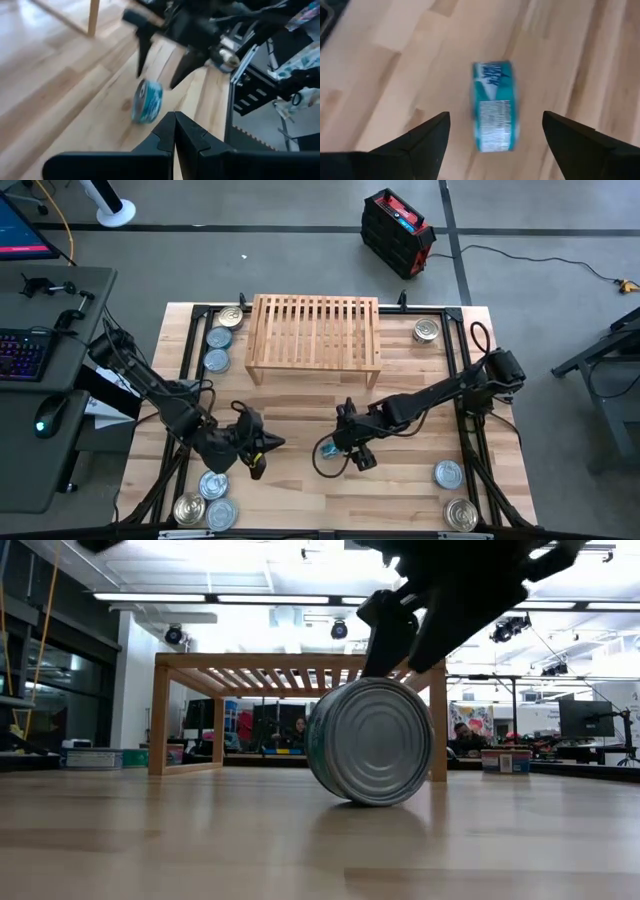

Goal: Stack canned seafood by type on shelf
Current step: Put the green tuna can on the shelf

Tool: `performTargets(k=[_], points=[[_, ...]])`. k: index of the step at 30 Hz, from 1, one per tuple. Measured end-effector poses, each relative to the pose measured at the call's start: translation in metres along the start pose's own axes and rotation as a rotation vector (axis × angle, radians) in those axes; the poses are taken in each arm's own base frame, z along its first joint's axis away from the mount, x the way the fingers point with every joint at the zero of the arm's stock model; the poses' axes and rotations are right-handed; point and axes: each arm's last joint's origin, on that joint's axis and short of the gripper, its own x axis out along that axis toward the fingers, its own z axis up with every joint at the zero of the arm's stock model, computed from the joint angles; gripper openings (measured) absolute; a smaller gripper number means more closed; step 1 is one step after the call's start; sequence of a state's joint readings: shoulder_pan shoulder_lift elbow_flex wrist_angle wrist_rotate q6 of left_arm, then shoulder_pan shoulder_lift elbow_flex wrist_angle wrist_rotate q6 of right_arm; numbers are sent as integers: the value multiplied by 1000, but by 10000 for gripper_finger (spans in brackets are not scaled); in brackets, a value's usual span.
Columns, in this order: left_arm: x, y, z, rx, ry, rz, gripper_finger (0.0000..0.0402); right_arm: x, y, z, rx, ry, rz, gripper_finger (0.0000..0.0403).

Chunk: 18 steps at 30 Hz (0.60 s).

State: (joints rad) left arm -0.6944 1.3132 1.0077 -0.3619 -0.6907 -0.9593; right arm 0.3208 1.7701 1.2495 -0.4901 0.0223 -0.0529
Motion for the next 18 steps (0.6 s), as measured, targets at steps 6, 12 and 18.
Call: performTargets(k=[6,12,18], points=[[-17,-14,44,125,-57,1,0,10,-3,-2,7,23,-8,309],[-49,-30,95,210,-100,-19,0,14,-3,-2,7,13,-7,309],[-82,-38,135,275,-186,-36,0,23,-2,-2,9,16,11,305]])
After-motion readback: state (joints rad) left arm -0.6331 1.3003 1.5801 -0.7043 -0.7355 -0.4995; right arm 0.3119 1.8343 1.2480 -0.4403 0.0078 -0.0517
